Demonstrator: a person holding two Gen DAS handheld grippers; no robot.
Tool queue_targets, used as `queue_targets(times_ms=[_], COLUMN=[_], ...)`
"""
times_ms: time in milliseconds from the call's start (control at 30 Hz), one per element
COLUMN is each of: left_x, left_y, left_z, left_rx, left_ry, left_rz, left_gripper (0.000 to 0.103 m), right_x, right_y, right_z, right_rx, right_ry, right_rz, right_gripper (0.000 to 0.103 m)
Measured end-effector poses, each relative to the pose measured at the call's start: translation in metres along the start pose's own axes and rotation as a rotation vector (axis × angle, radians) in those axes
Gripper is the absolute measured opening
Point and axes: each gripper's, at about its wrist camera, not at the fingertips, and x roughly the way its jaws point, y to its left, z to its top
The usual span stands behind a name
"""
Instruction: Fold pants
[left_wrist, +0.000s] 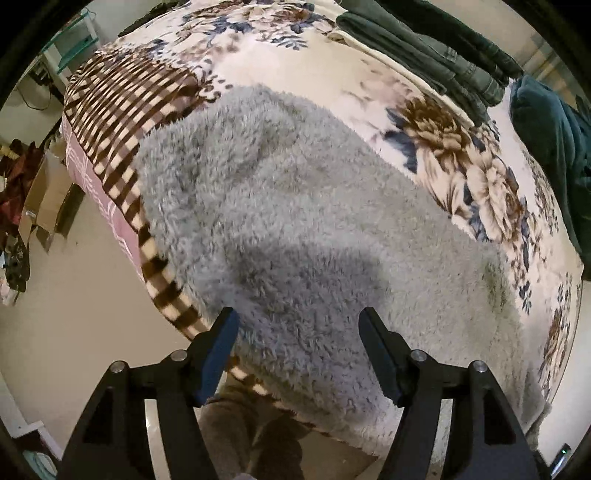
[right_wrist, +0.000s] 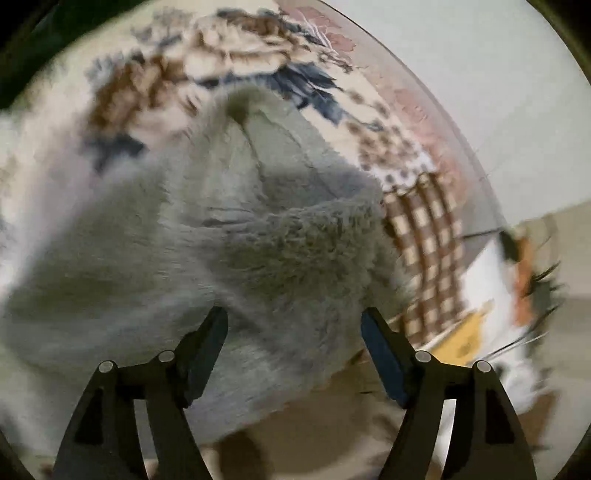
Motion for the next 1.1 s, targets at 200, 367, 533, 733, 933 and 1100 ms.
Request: queue_targets(times_ms=[200,367,533,733,933,1100], left_x=[0.004,0.015,0.023,0.041,0.039,0.016], left_y=[0.008,0.021,0.032,0.062,0.086,0.095], left_z=[0.013,0.017,0.022,0.037,0.048,0.046], left_rx=[-0.023,-0.064,-0.087,-0.22,-0.297,-0.239], left_ry=[-0.015,0.017,0.039,0.098,0.046,-0.02], left_rz=[-0.01,-0.022,-0.022,-0.067,-0.129,-0.154], left_gripper=[0.065,0.065,0.065,0.065,0.017,0.009], right_x=[0.018,-0.013,-0.012,0.01,-0.004,-0.044], right_y=[-0.101,-0.08,0.002,0.097,0.131,0.135], right_z=[0.014,-0.009,-0.071,-0.134,-0.162,-0.172], right_rx=[0.486,0.409,0.403,0.45,0.477,0.377], right_ry=[0.077,0.077,0.266,0.434,0.34,0.275], right_rz=[-0.036,0.069,0.397,0.658,0.606,0.542], right_gripper=[0.076,0.076,0.076,0.071,0.009,0.007])
